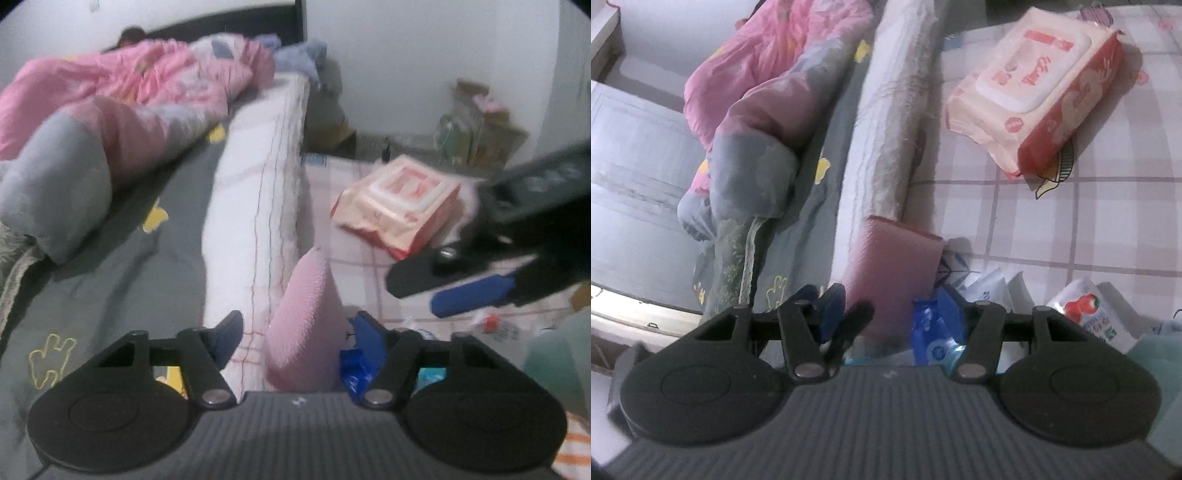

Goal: Organize soft objects
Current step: 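Move the right tool to the pink sponge pad and grasp it, then carry the pink pad with the right tool into the cardboard box, release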

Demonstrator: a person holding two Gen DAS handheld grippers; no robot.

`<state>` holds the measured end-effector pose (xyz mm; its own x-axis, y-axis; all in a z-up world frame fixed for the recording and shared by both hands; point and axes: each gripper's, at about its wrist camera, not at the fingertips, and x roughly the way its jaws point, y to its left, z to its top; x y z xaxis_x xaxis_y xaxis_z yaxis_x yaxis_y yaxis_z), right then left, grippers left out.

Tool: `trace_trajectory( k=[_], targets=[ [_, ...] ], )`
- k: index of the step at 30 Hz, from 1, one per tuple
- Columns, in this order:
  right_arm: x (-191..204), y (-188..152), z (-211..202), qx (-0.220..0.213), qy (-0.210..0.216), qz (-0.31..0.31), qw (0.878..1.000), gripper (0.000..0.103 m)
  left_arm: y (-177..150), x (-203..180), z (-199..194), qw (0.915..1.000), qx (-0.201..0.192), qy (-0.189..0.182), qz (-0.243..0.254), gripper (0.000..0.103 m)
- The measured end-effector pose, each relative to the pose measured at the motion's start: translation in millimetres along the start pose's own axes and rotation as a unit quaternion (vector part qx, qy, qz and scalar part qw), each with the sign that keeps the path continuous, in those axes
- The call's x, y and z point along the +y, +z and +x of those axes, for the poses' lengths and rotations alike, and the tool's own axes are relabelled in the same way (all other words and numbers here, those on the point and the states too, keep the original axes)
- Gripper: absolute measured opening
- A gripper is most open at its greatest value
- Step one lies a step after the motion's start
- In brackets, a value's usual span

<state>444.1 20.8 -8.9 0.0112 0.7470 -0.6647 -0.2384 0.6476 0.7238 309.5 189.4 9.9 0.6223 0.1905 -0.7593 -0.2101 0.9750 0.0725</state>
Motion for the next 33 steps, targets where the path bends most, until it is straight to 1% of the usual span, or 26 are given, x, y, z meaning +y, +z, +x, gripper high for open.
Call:
trace_trajectory(
  k=[1,2,3,4,5,6,8,11,14,16,17,20,26,33],
  targets=[
    [-4,1,2,-0.001,0.0,0.003,1.0,0.055,1,1,6,1.0,0.006,-0.003,-0.003,0.058],
    [-9,2,3,-0.002,0.001,0.007,1.0,0.055,2,2,11,0.9999,0.013,-0.008,-0.008,0.048],
    [-11,2,2,-0.003,0.002,0.01,1.0,0.055,2,4,13,0.9997,0.018,-0.01,-0.013,0.036],
    [-15,3,6,-0.003,0.002,0.013,1.0,0.055,2,5,14,0.9996,0.019,-0.008,-0.02,0.036],
    [-18,4,7,-0.003,0.004,0.016,1.0,0.055,1,8,13,0.9995,0.016,-0.009,-0.028,0.034],
    [-19,3,7,-0.003,0.005,0.018,1.0,0.055,1,11,12,0.9991,0.014,-0.013,-0.037,0.032],
    [-20,3,9,-0.003,0.008,0.02,1.0,0.055,-1,18,6,0.998,0.014,-0.024,-0.058,0.031],
    [-20,4,12,-0.005,0.019,0.026,0.999,0.055,-4,34,-7,0.9947,0.003,-0.04,-0.095,0.031],
    [-16,6,21,0.0,0.03,0.034,0.999,0.056,-11,52,-15,0.9896,-0.005,-0.051,-0.134,0.032],
    [-14,8,32,0.01,0.036,0.042,0.998,0.056,-15,61,-13,0.9874,0.002,-0.046,-0.151,0.035],
    [-13,9,40,0.017,0.037,0.047,0.998,0.056,-17,63,-12,0.9874,0.004,-0.038,-0.153,0.035],
    [-11,14,61,0.03,0.036,0.059,0.997,0.056,-21,67,-12,0.9883,0.003,-0.023,-0.151,0.044],
    [-12,22,96,0.046,0.032,0.076,0.996,0.057,-19,65,-9,0.9911,0.007,-0.018,-0.132,0.047],
    [-9,24,104,0.052,0.044,0.073,0.995,0.058,-17,63,2,0.9915,0.022,-0.028,-0.125,0.049]
  ],
)
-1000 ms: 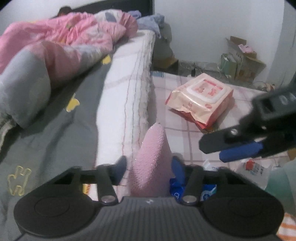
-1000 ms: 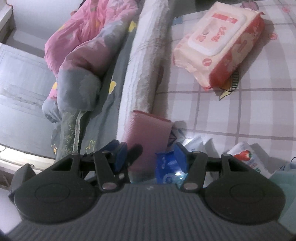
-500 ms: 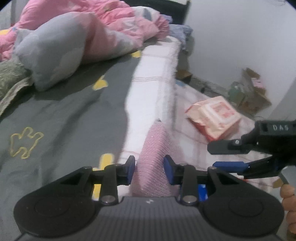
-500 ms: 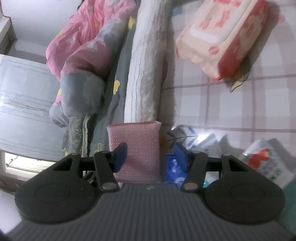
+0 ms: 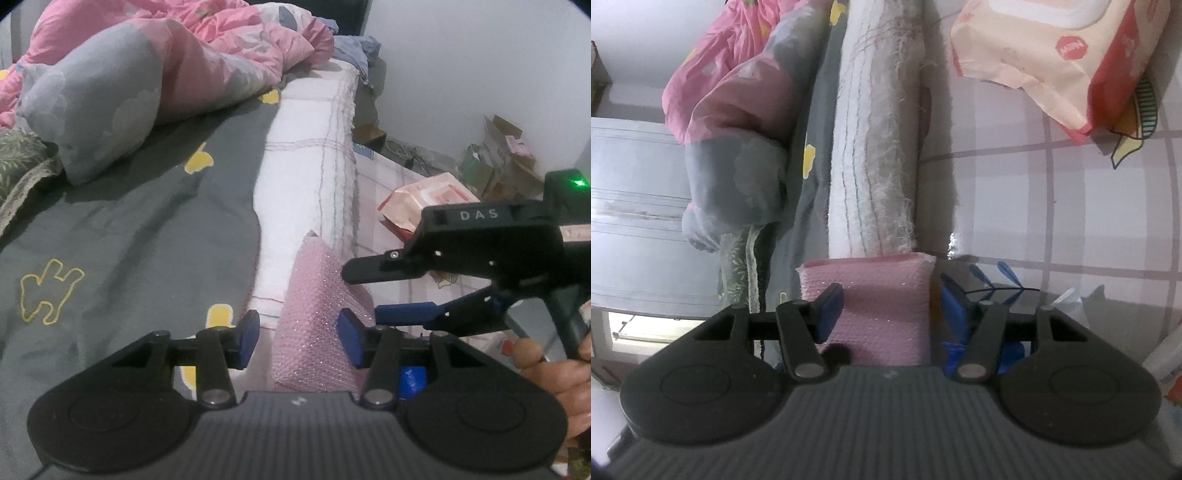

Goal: Organize soft objects
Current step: 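Carry the pink pad with the right tool into the cardboard box, release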

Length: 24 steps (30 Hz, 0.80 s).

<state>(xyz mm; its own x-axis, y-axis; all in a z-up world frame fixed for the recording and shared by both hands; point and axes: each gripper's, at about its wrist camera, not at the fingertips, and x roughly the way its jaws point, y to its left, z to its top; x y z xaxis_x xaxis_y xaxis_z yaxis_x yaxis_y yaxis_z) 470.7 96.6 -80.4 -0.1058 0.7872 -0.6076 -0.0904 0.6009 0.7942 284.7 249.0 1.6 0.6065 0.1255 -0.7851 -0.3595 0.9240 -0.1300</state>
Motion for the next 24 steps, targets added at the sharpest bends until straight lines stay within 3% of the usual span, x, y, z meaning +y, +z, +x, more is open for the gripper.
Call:
trace_trajectory(
  k=[5,13,19,24],
  targets=[
    [4,1,3,0.009,0.016,0.004,1.0,0.059,0,-4,1,1.0,0.002,-0.006,0.008,0.039],
    [35,-11,-21,-0.014,0.026,-0.034,0.999,0.058,2,-9,-32,0.9995,-0.027,-0.008,0.015,0.038],
    [65,-29,-68,-0.043,0.055,-0.068,0.995,0.058,5,-25,-85,0.9971,-0.07,-0.009,0.027,0.038],
    [68,-56,-133,-0.074,0.061,-0.091,0.991,0.058,-5,-63,-131,0.9936,-0.092,-0.026,0.06,0.038]
  ],
)
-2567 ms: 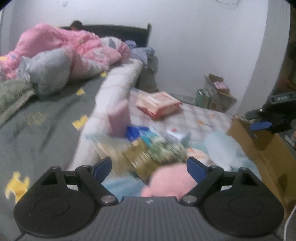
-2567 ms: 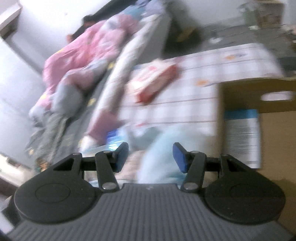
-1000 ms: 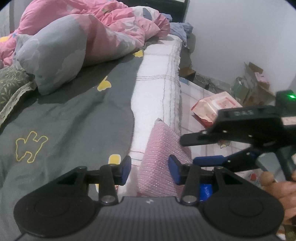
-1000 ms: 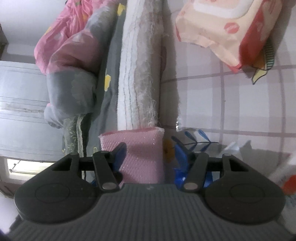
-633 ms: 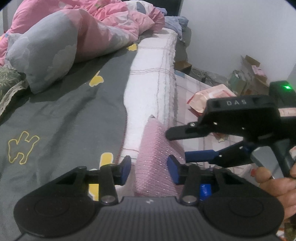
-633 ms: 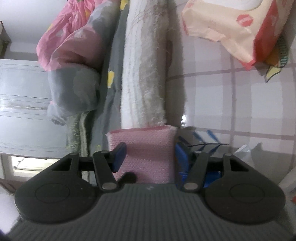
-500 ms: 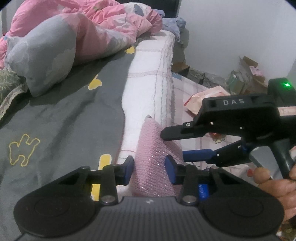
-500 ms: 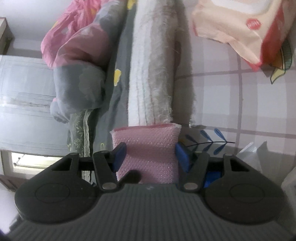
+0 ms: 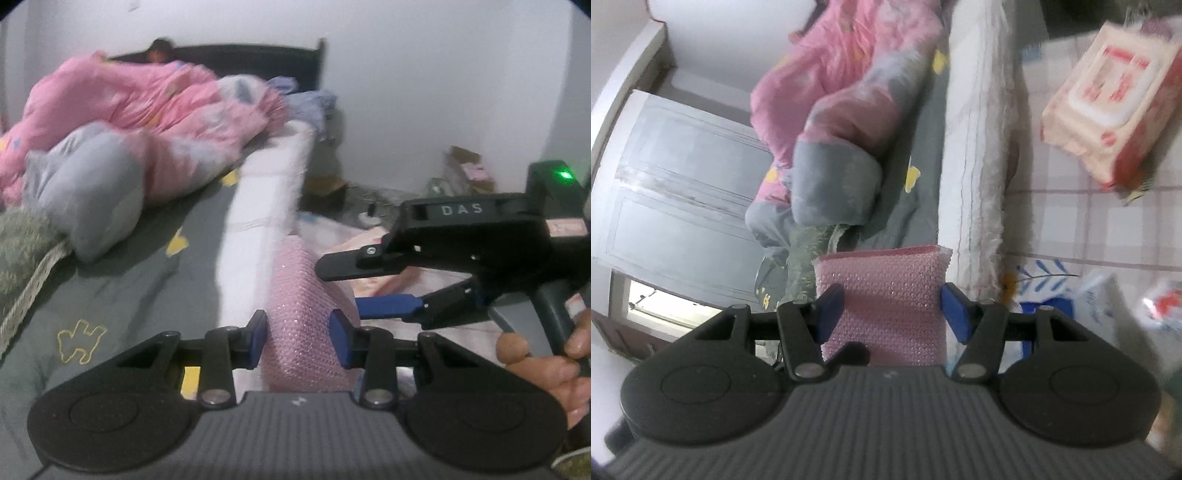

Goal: Organize soft objects
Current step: 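Carry the pink pad with the right tool into the cardboard box, release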

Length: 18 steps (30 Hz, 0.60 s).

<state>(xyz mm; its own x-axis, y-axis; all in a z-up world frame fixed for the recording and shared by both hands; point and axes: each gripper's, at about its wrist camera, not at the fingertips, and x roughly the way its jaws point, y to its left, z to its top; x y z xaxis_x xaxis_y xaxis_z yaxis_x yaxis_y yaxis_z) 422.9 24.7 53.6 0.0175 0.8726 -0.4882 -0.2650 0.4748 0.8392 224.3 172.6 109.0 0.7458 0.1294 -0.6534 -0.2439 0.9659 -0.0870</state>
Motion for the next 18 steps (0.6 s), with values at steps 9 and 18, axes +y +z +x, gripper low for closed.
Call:
trace_trajectory(
  k=[9,18],
  targets=[
    [-41,-44,-174,-0.097,-0.03,0.022,0.995,0.058,-9,-128,-38,0.9923,0.0,-0.104,0.066,0.038],
    [-142,-89,-342,-0.202,-0.115,0.106,0.967,0.058,-31,-286,-9,0.9605,0.064,-0.239,0.128,0.038]
  ],
)
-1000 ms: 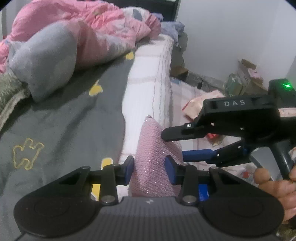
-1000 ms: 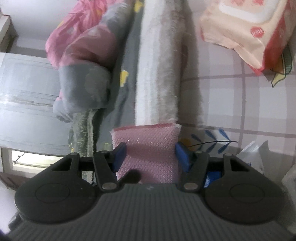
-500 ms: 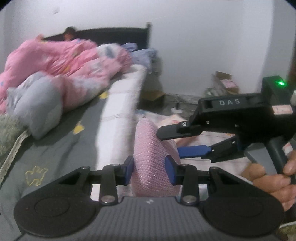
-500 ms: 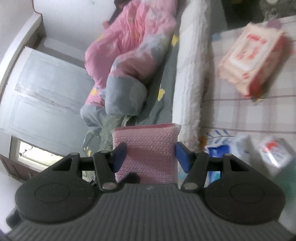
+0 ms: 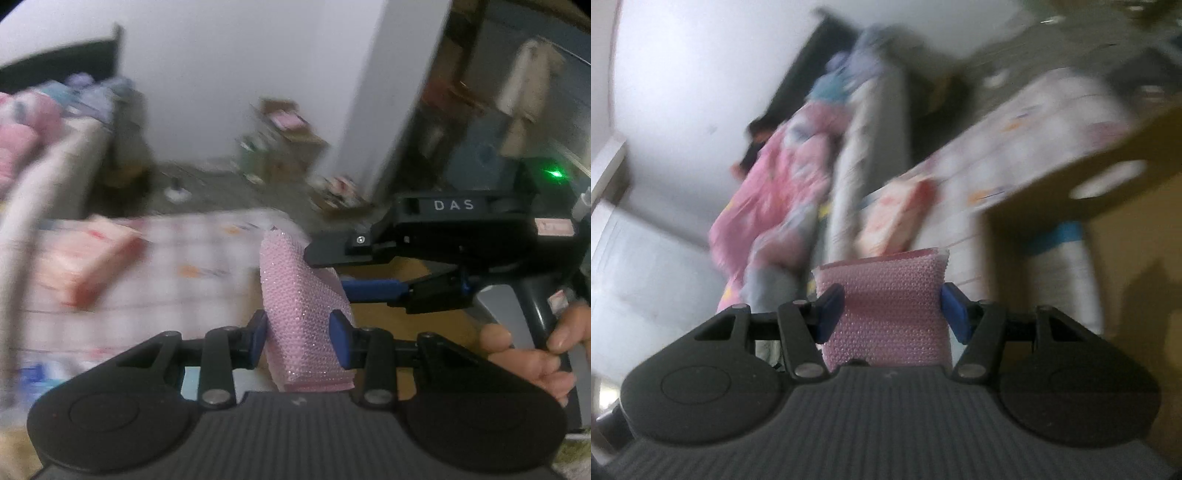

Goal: Organize soft objects
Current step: 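Carry the pink pad with the right tool into the cardboard box, release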

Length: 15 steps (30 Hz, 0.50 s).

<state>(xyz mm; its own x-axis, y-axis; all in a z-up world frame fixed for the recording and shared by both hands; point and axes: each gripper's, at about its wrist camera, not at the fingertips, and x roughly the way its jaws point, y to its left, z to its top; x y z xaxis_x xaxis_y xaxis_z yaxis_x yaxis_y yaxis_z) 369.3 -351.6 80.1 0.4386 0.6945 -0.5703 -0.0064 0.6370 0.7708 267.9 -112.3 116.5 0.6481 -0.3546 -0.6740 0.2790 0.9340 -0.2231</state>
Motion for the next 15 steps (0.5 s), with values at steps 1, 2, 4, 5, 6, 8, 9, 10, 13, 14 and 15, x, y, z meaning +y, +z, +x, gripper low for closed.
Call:
trace_trajectory(
  k=[1,2,4,5,6,8,9,10,13,14,15],
  targets=[
    [-15,3,-7,-0.005,-0.01,0.01,1.0,0.058,0,-12,15,0.9999,0.012,-0.011,0.005,0.038],
    [-33,6,-14,-0.009,-0.02,0.02,1.0,0.058,0,-21,30,0.9995,0.024,-0.019,0.008,0.038],
    [-59,13,-20,-0.015,-0.039,0.037,0.998,0.058,-1,-33,60,0.998,0.053,-0.034,0.007,0.038],
    [-72,17,-20,-0.017,-0.047,0.043,0.998,0.058,-2,-38,76,0.9967,0.07,-0.041,0.002,0.038],
    [-82,21,-20,-0.019,-0.055,0.047,0.997,0.058,-3,-42,92,0.9952,0.086,-0.046,-0.004,0.038],
    [-103,29,-15,-0.019,-0.064,0.054,0.996,0.058,-4,-47,119,0.9924,0.111,-0.052,-0.01,0.037],
    [-112,34,-10,-0.019,-0.07,0.053,0.996,0.058,-5,-50,134,0.9909,0.124,-0.051,-0.012,0.037],
    [-120,38,-3,-0.02,-0.076,0.056,0.995,0.058,-5,-50,145,0.9902,0.131,-0.048,-0.011,0.037],
    [-141,44,16,-0.015,-0.086,0.067,0.994,0.056,-9,-51,181,0.988,0.153,-0.018,-0.007,0.04],
    [-148,46,22,-0.014,-0.091,0.07,0.993,0.056,-10,-49,189,0.9871,0.16,-0.01,-0.009,0.04],
    [-153,46,28,-0.012,-0.093,0.072,0.993,0.056,-12,-46,196,0.9859,0.167,-0.002,-0.014,0.041]
  ],
)
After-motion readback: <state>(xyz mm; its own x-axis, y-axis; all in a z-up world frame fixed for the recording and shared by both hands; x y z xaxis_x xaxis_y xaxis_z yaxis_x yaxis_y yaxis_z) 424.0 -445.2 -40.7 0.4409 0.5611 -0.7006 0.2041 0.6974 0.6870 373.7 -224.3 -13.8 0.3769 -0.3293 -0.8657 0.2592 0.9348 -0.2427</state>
